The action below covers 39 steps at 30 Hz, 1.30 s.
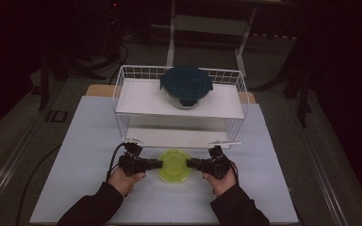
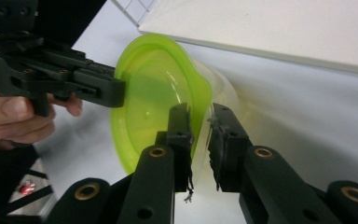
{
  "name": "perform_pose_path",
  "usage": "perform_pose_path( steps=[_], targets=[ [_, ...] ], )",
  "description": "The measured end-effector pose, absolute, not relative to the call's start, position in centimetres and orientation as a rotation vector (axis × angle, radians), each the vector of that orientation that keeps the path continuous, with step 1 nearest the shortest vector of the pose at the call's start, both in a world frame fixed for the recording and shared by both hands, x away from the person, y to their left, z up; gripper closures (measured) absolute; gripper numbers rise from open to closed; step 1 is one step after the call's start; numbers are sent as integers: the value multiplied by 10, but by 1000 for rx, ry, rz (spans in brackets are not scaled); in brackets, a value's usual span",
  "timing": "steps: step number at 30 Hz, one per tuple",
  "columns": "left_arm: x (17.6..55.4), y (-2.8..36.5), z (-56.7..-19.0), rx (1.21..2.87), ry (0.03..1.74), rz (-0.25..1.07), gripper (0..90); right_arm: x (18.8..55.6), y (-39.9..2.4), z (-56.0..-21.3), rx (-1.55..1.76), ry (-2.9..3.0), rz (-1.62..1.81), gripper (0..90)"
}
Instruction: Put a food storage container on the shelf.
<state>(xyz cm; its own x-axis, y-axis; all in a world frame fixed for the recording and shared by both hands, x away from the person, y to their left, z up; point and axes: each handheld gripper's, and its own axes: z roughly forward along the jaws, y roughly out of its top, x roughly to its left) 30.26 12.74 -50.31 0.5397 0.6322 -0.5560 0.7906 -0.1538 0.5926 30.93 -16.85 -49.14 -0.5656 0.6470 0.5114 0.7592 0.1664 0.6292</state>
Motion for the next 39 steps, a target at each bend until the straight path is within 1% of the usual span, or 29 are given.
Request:
perform_pose_path(
  steps=[4,6,11,19,34,39],
  targets=[
    [301,127,-501,1870,1174,-235,778,305,-166,-490,-1393,-2350,-1354,795],
    [300,126,-500,1883,1168,-222,798,304,-167,-490,-1395,-2349,-1348,809],
    [299,127,-499,1881,1169,-229,798,302,-166,-488,-1388,-2369,-1346,811],
    [294,126,-486,1879,1144,-202,798,300,-168,-478,-1368,-2371,-1366,812],
    [285,123,-445,1863,1059,-162,799,286,-178,-438,-1310,-2385,-1472,815],
    [285,122,-424,1846,1034,-149,800,282,-181,-416,-1296,-2397,-1529,815]
  ],
)
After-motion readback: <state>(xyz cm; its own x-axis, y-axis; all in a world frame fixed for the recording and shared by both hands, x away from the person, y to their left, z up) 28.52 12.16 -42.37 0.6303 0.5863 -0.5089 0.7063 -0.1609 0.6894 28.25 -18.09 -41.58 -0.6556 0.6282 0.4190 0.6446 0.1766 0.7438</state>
